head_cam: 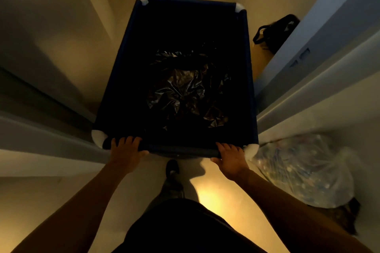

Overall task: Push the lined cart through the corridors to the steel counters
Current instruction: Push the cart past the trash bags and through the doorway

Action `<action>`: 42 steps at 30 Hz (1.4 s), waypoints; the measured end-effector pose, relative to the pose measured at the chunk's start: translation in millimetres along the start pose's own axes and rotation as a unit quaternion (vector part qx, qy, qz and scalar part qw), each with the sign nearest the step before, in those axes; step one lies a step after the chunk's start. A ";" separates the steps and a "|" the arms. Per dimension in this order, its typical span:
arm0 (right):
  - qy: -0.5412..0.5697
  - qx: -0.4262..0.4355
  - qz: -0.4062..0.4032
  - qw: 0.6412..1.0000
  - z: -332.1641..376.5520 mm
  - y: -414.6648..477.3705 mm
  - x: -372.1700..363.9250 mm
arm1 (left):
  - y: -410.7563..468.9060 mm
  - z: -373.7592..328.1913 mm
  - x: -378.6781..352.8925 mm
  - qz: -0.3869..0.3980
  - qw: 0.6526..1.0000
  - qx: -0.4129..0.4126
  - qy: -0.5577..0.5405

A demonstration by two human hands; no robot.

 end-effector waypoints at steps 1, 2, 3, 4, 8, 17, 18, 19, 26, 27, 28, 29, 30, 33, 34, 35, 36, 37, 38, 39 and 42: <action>0.004 -0.003 0.003 1.000 -1.0 8.5 7.0 | 10.6 -1.2 6.0 0.007 1.000 0.000 -0.004; 0.006 -0.005 0.005 1.000 -1.4 16.9 13.7 | 21.0 -2.4 11.9 0.012 1.000 -0.001 -0.007; 0.005 -0.009 0.008 1.000 -1.1 24.6 20.1 | 30.5 -3.3 17.3 0.016 1.000 -0.002 -0.008; 0.002 -0.014 0.010 1.000 -0.4 32.2 26.9 | 39.8 -4.8 23.5 0.016 1.000 -0.004 -0.009; -0.005 -0.040 0.021 0.999 1.3 64.4 50.2 | 75.4 -4.4 46.5 0.007 0.999 -0.038 -0.016; -0.002 -0.090 0.016 0.996 5.7 133.4 93.1 | 152.5 -4.9 90.0 -0.004 0.997 -0.072 -0.023; -0.001 -0.093 0.018 0.996 4.8 140.9 98.1 | 161.2 -6.0 94.3 -0.006 0.997 -0.074 -0.025; 0.001 -0.095 0.023 0.995 4.0 148.7 103.6 | 169.9 -7.1 98.7 -0.003 0.997 -0.073 -0.028; 0.006 -0.091 0.034 0.995 -8.7 204.5 136.7 | 228.0 -18.6 132.0 0.007 0.996 -0.078 -0.032; 0.007 -0.087 0.034 0.996 -10.9 212.9 140.9 | 235.8 -19.2 136.7 0.007 0.996 -0.078 -0.030; 0.009 -0.082 0.032 0.996 -13.2 221.5 144.8 | 244.1 -20.0 141.7 0.003 0.997 -0.078 -0.029; 0.010 -0.076 0.030 0.997 -15.5 229.8 148.6 | 252.2 -21.5 146.8 -0.001 0.997 -0.076 -0.029; 0.010 -0.070 0.026 0.997 -18.3 238.3 152.7 | 260.4 -23.4 152.1 -0.005 0.997 -0.074 -0.031; 0.018 -0.057 0.004 0.998 -26.9 263.2 164.5 | 284.9 -28.7 166.9 -0.015 0.997 -0.072 -0.034; 0.020 -0.053 -0.004 0.998 -29.4 271.8 168.4 | 294.1 -29.8 171.9 -0.016 0.997 -0.071 -0.033; 0.025 -0.050 -0.008 0.998 -32.0 280.7 172.5 | 303.5 -30.8 177.1 -0.016 0.997 -0.069 -0.032; 0.029 -0.048 -0.012 0.998 -34.0 289.7 176.7 | 312.8 -31.4 182.3 -0.014 0.997 -0.067 -0.030; 0.030 -0.046 -0.016 0.998 -36.1 298.1 180.6 | 321.0 -32.3 186.9 -0.012 0.997 -0.067 -0.029; 0.028 -0.044 -0.020 0.998 -38.6 306.4 184.4 | 328.8 -33.6 191.4 -0.013 0.997 -0.067 -0.029; 0.025 -0.042 -0.022 0.999 -40.9 314.1 188.1 | 335.8 -35.3 196.0 -0.016 0.997 -0.067 -0.029; 0.030 -0.038 -0.022 0.999 -47.0 336.0 199.5 | 353.3 -41.1 209.5 -0.028 0.998 -0.055 -0.029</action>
Point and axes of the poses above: each hand's wrist, its own y-axis towards the middle knuckle, its own x-axis out of the back of the hand, z = x × y, the point moved 2 cm from there along y, towards the middle knuckle
